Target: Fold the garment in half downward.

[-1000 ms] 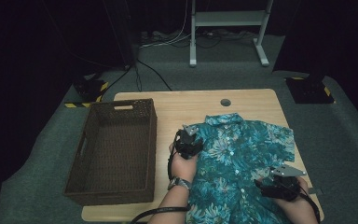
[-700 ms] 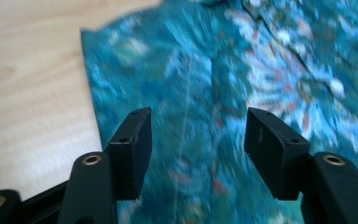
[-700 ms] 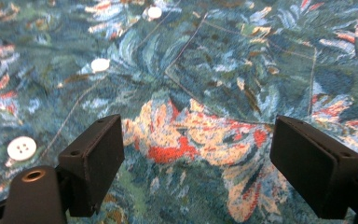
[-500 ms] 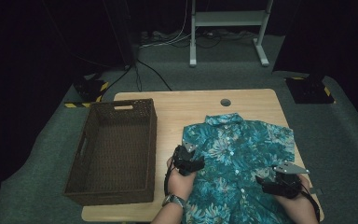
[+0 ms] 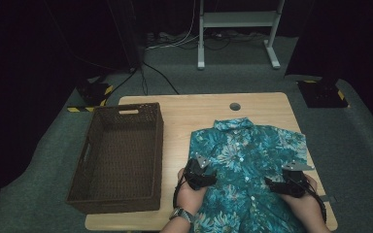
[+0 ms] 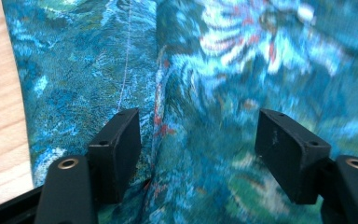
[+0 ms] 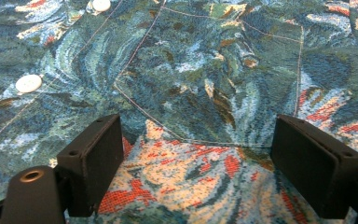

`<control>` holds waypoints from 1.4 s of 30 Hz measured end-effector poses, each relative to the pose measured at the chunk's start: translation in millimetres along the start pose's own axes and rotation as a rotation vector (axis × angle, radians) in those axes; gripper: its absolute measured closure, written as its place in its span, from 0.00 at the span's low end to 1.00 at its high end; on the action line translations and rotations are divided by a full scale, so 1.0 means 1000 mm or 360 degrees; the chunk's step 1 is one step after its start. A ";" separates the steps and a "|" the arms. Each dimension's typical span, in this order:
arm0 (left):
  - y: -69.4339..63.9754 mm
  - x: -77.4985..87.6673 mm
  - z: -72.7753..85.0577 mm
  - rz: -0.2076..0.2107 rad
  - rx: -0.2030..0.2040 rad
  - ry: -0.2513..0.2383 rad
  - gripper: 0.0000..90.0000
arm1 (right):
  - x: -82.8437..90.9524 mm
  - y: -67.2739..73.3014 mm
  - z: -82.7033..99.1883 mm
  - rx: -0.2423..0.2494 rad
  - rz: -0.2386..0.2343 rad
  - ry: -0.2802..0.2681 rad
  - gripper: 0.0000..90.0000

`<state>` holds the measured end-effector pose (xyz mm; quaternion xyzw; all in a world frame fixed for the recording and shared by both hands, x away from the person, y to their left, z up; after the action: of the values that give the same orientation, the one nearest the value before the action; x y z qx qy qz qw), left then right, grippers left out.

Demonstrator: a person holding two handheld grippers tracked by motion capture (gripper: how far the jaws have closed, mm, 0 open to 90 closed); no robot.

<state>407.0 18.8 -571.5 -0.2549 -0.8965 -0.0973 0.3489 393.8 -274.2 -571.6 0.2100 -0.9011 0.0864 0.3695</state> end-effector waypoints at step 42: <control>0.015 0.049 0.048 -0.0028 -0.0002 -0.0002 0.19 | 0.012 -0.045 -0.018 -0.0117 0.0166 -0.0052 0.32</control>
<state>356.9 67.4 -573.9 -0.2472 -0.8989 -0.1008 0.3474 417.3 -312.6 -549.7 0.1503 -0.9193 0.0690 0.3572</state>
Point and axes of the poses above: each handheld gripper's, and its own axes: x roughly backward along the jaws, z roughly out of its underside, y roughly to its left, the point moved 5 cm from there along -x, roughly forward along the jaws, and after that the axes turned 1 degree about -y, right-handed, at the moved point
